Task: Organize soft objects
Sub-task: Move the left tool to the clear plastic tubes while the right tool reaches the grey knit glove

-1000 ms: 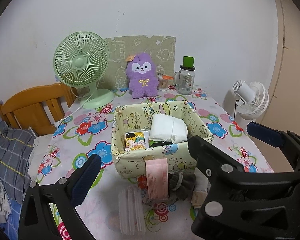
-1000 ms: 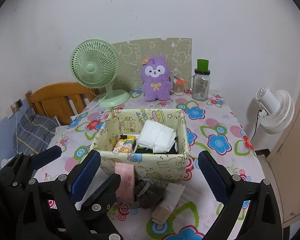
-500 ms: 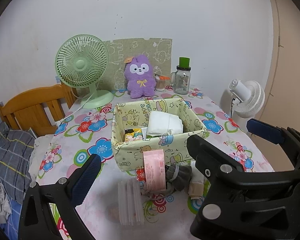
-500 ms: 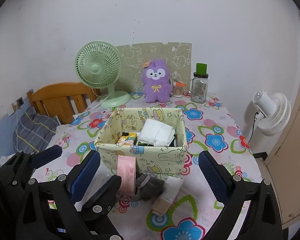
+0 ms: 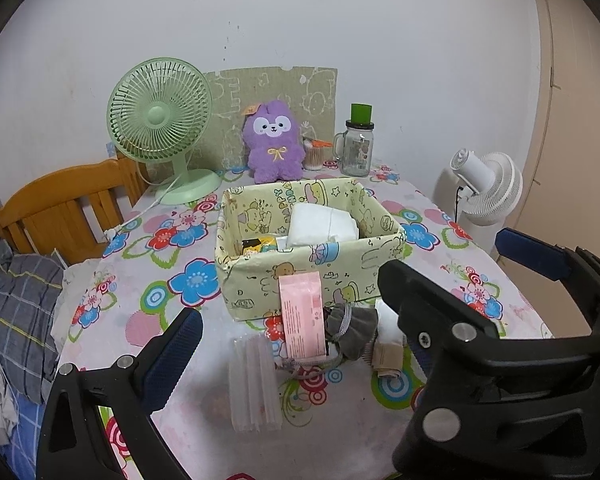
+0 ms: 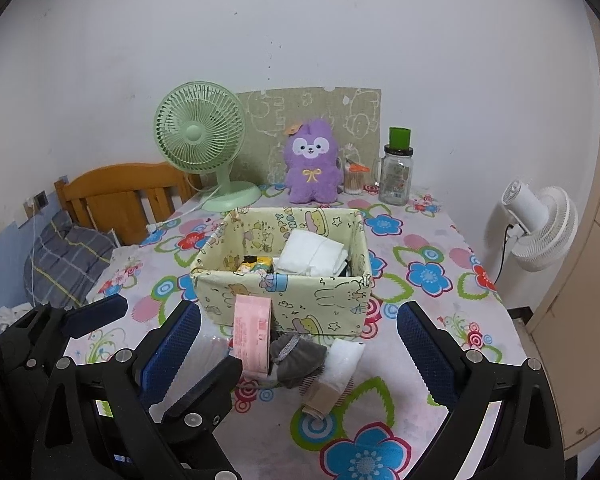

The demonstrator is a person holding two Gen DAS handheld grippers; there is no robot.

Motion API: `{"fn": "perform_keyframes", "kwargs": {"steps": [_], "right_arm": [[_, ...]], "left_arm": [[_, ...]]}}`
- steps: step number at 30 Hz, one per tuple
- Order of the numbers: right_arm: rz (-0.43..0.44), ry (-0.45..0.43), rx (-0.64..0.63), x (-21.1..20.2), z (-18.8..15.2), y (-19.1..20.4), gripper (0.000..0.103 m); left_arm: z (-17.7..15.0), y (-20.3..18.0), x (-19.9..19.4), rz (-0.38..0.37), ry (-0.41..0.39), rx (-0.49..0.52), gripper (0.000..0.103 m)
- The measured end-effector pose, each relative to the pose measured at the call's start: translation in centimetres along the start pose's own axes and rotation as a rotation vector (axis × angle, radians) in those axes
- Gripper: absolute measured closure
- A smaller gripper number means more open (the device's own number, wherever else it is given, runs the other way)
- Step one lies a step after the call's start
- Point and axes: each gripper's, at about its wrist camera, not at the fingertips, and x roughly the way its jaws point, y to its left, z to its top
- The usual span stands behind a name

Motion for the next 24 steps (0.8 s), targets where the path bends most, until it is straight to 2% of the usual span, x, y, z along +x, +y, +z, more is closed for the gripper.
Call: {"fn": "perform_keyframes", "kwargs": {"steps": [24], "right_arm": [[-0.017,0.056,0.027,4.5,-4.0,-1.6,0.003]], "left_arm": [[-3.4,1.7,5.3,-0.018,0.098,-0.047,0.000]]}}
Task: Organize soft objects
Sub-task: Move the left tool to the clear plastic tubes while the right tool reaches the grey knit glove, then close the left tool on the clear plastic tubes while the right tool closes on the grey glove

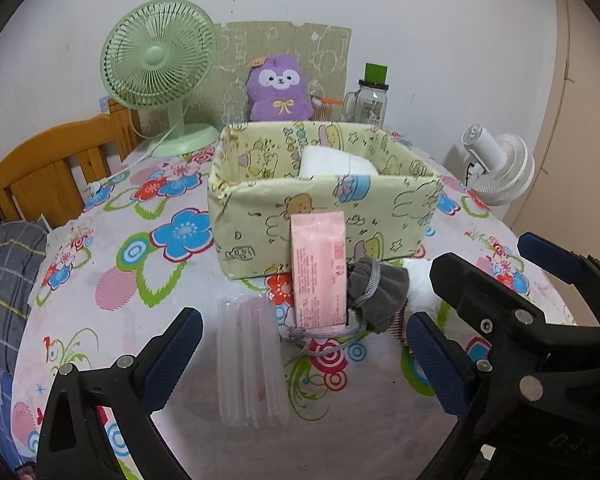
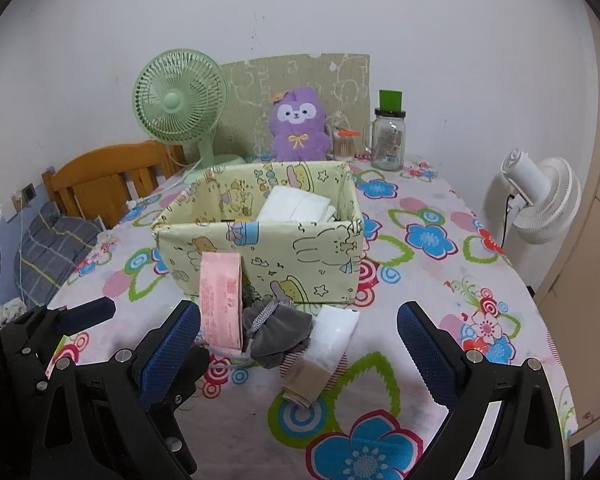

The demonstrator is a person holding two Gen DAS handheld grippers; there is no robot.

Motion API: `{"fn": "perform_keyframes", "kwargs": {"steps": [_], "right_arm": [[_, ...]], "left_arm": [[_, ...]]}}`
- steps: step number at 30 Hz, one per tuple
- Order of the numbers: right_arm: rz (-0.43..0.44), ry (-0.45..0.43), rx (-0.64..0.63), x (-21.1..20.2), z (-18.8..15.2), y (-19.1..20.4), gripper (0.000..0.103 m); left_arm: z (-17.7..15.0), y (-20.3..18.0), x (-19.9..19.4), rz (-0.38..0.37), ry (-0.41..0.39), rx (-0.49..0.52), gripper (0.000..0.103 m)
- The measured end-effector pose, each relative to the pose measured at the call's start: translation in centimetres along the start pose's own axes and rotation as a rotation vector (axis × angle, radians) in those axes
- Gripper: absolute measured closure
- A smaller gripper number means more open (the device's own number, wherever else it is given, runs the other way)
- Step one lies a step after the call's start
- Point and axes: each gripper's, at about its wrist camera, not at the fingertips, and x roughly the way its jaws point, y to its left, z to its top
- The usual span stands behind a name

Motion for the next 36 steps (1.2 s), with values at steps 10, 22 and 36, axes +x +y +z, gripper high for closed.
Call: {"fn": "perform_keyframes", "kwargs": {"steps": [10,22,36], "right_arm": [[0.011,0.059,-0.006,2.7,-0.9,0.5,0.008],[0.021,0.143,0.000,6.2,-1.5,0.4,0.015],[0.018,0.189,-0.012,9.3,-1.6,0.3,0.019]], "left_arm": [[-0.8,1.2,2.2,0.036,0.055,-0.026,0.002],[-1.3,2.4,4.8,0.072,0.116,-0.052,0.012],[-1.1,3.0,6.4,0.078,0.185,-0.055,0.031]]}}
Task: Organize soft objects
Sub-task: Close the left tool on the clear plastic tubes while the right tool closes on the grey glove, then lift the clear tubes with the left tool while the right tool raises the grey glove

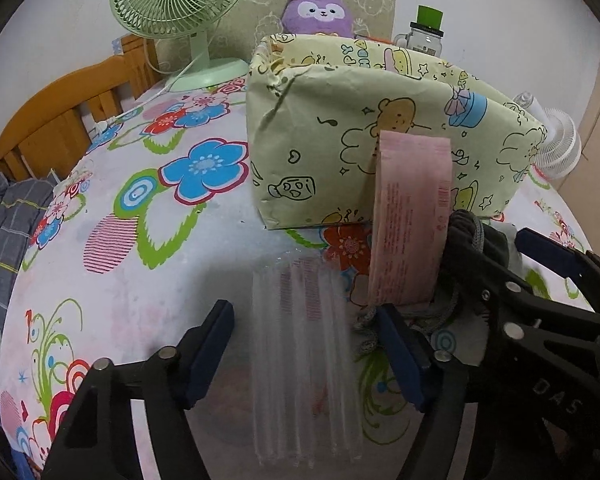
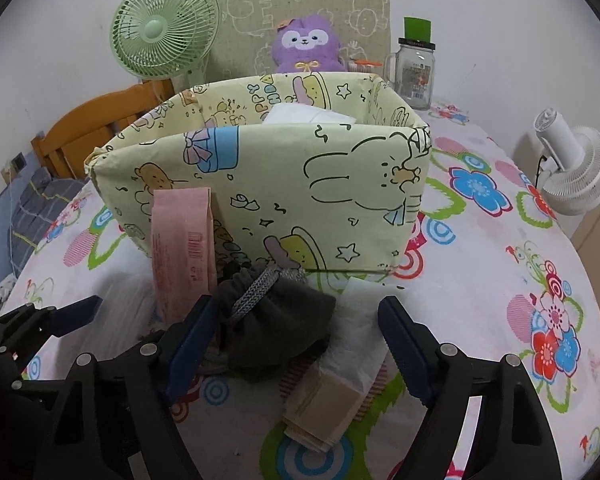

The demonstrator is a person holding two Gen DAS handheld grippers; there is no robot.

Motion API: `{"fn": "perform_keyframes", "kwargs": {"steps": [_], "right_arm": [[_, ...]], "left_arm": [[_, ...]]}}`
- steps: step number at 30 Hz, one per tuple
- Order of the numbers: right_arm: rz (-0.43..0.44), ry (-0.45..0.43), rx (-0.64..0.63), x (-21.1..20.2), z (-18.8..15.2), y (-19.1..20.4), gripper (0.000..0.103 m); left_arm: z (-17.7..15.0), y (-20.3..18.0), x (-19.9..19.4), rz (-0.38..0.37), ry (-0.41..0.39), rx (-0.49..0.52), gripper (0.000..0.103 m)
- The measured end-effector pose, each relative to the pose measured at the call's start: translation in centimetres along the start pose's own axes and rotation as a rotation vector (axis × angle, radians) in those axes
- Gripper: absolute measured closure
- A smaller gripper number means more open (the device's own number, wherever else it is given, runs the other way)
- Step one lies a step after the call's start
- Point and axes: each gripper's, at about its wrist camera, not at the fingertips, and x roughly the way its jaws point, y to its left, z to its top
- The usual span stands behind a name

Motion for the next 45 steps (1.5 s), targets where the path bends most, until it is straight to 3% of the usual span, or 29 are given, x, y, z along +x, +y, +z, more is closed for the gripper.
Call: {"fn": "perform_keyframes", "kwargs": {"steps": [3,9,12,14,17,25,45], "right_arm": [[-0.008,0.003,-0.010,0.5,0.3,0.1,0.019],[-0.004,0.010,-0.028,1.3,0.6,0.5,0.019],[0.002,0.014,-0.031,1.6,0.7,0.6,0.019],[0.003,0.015,-0.029,1.6,0.7,0.6,0.019],[0.005,0.013,-0.033,1.5,0.6,0.7,0.033],[0.019,0.007,-0.026,0.5,0.3,0.9,0.050],[0.035,-0.029,-0.006,-2.8,-0.2,0.9,0.053]], "left_arm": [[0.1,-0.1,0.1,0.001,0.003,0.007,0.033],[0.1,-0.5,0.1,0.007,-0.010,0.025,0.050],[0.1,-0.6,0.0,0.001,-0.014,0.026,0.058],[0.1,-0.8,-0.1,-0.004,-0.017,0.030,0.070],[0.1,-1.2,-0.2,-0.013,-0.016,0.037,0.080],[0.0,-1.2,-0.5,-0.024,-0.019,0.006,0.084],[-0.3,-1.4,-3.6,-0.019,-0.095,0.001,0.085]]}}
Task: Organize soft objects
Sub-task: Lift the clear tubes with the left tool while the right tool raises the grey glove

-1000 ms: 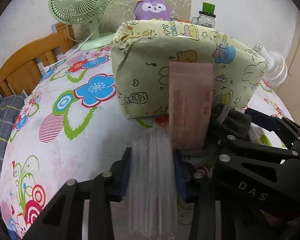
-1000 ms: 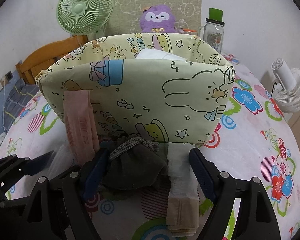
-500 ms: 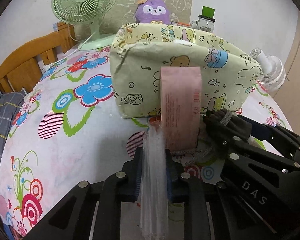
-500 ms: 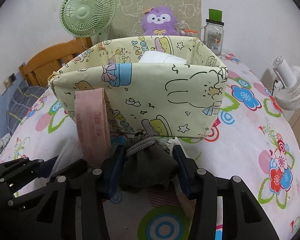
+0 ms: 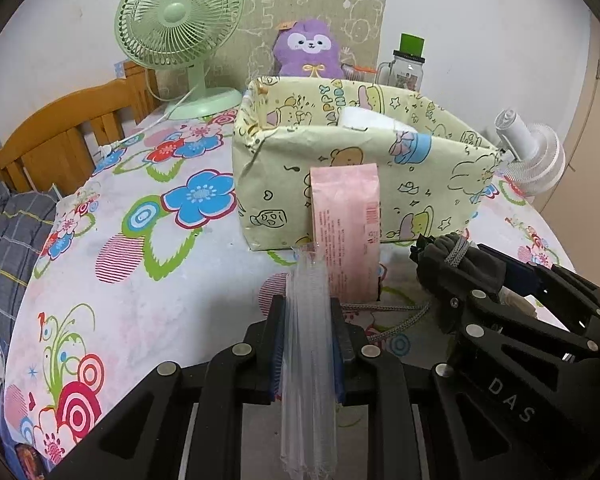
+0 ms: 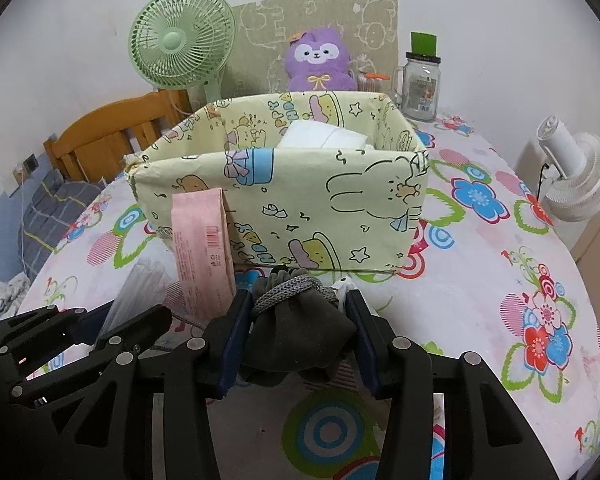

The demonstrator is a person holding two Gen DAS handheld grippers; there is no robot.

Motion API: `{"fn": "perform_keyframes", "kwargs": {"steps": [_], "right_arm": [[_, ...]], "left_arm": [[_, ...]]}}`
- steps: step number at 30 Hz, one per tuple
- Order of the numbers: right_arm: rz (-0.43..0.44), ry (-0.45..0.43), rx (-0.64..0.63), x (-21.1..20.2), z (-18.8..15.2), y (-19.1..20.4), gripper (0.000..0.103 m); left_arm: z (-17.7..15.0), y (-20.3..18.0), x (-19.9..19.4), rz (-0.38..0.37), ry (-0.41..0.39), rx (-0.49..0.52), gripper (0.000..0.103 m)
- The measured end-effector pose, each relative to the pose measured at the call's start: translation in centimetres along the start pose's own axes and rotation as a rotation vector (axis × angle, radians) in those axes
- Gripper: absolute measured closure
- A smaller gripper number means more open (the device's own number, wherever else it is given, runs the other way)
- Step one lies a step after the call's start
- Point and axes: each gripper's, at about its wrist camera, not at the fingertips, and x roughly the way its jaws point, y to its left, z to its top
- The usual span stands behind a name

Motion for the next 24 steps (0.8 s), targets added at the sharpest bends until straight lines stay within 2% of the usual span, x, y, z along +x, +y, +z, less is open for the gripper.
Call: {"fn": "perform_keyframes", "kwargs": {"steps": [24], "right_arm": [[-0.023,-0.124,0.009,-6.6,1.1,-0.2,0.053]], "left_arm": [[1.4,-1.6,-5.6,-0.022,-0.121,0.031,0.085]]}}
